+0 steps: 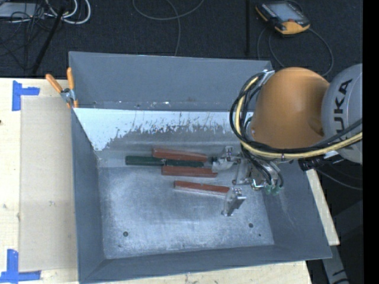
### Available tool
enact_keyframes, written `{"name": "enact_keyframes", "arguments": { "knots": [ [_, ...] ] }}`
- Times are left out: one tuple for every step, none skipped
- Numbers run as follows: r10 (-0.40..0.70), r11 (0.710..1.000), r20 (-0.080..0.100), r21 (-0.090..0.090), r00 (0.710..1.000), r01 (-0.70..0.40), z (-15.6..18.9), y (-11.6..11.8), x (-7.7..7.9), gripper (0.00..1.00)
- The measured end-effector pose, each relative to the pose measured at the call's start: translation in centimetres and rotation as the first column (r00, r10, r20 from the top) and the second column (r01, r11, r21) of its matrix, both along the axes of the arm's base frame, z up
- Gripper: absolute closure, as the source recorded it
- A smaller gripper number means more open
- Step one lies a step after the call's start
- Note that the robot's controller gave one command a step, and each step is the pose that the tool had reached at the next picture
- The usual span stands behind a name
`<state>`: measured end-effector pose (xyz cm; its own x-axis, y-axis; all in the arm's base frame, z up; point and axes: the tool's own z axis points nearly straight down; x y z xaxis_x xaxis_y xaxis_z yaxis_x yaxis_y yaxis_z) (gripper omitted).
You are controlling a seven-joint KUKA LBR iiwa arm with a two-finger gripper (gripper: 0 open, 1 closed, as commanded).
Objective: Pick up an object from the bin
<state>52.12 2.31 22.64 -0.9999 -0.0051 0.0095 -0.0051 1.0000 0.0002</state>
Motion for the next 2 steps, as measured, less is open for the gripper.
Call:
{"name": "enact_keyframes", "arguments": {
  "knots": [
    [-0.001, 1.000, 0.008, 0.000, 1.000, 0.001, 0.4, 0.0, 0.1, 0.00],
    [0.056, 0.998, 0.016, 0.000, 0.998, -0.056, -3.9, -1.0, 1.8, 0.00]
  ]
}}
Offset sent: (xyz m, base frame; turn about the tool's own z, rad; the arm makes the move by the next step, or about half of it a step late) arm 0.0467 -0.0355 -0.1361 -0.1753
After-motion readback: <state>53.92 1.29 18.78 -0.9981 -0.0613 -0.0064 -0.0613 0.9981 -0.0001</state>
